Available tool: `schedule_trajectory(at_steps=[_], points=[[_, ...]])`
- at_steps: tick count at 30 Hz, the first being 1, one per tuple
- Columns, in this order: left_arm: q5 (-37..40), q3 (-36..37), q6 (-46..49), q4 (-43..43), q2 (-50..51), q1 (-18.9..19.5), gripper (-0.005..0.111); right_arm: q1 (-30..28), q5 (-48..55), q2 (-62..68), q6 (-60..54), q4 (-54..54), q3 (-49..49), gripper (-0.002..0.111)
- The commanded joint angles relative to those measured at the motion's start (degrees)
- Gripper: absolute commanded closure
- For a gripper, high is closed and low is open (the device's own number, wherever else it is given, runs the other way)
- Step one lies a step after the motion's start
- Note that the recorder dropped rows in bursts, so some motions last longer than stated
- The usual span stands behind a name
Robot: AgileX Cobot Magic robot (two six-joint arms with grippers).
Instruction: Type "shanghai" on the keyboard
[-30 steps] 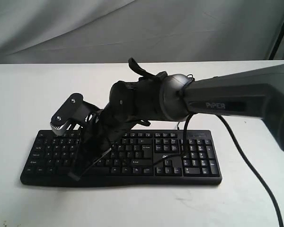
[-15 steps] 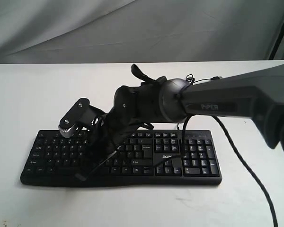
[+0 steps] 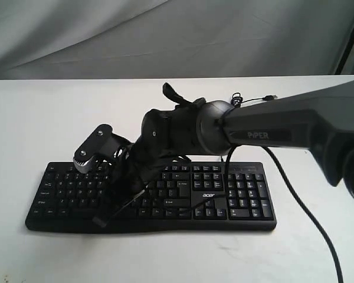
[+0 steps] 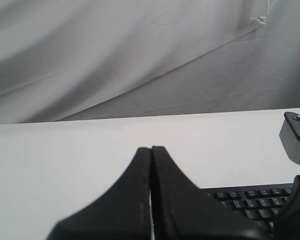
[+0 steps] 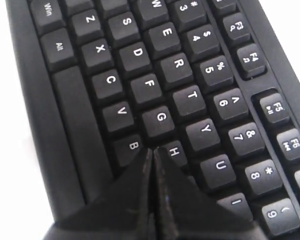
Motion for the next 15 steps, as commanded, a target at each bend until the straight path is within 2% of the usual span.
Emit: schedule_trajectory(at_steps=[1,7,15], points=[[-0.34,0.1,-0.15,0.0,-0.14,-0.37,0.107,-0.22,0.01,-0.48,-0.25,0.04,0.04,0.108],[-0.34,0.1,-0.15,0.0,-0.14,-0.37,0.107,-0.22,-0.6,-2.92,-0.25,-1.22,-0.93,0.108],[-0.34,0.1,-0.15,0.0,-0.14,-0.37,0.107,-0.08,6.09,2.54,0.31,-2.21,-12.1,0.108]])
